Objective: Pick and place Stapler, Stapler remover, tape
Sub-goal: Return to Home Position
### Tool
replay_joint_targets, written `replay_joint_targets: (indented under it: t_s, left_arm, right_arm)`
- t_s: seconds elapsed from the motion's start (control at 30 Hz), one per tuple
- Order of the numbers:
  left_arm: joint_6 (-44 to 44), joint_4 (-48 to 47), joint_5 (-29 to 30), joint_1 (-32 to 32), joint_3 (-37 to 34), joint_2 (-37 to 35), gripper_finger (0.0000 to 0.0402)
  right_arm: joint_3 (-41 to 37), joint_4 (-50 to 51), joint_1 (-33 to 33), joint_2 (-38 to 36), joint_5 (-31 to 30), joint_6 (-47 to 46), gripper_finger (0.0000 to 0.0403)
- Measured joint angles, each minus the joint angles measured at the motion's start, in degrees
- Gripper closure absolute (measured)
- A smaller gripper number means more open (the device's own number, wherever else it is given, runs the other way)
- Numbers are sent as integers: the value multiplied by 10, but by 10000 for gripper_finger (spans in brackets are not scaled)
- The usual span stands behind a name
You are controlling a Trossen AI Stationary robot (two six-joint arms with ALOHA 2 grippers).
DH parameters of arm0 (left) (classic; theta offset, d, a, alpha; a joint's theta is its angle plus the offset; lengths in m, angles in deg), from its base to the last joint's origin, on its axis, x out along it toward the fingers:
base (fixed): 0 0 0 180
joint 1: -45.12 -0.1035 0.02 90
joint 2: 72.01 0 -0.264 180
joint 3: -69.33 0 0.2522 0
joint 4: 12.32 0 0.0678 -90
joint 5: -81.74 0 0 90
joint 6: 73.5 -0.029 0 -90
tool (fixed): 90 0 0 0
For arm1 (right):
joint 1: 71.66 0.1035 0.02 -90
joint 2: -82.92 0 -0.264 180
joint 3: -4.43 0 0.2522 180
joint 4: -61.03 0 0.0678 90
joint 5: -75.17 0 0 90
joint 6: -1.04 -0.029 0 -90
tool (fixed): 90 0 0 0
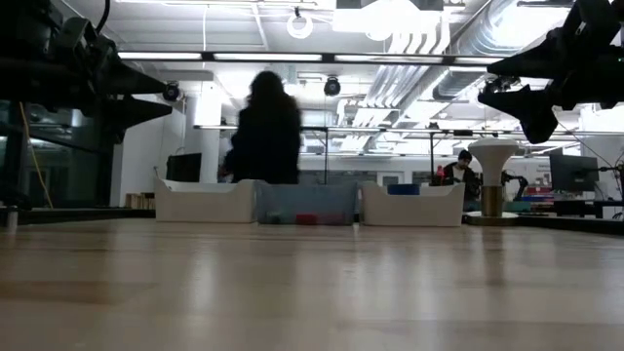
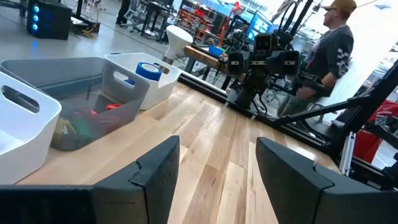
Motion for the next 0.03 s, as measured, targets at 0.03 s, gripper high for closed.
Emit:
replay_joint_targets:
  t_s: [0.03]
  left_arm:
    - [0, 0, 0, 0, 0, 0, 192]
  right_arm:
    - [0, 0, 0, 0, 0, 0, 170]
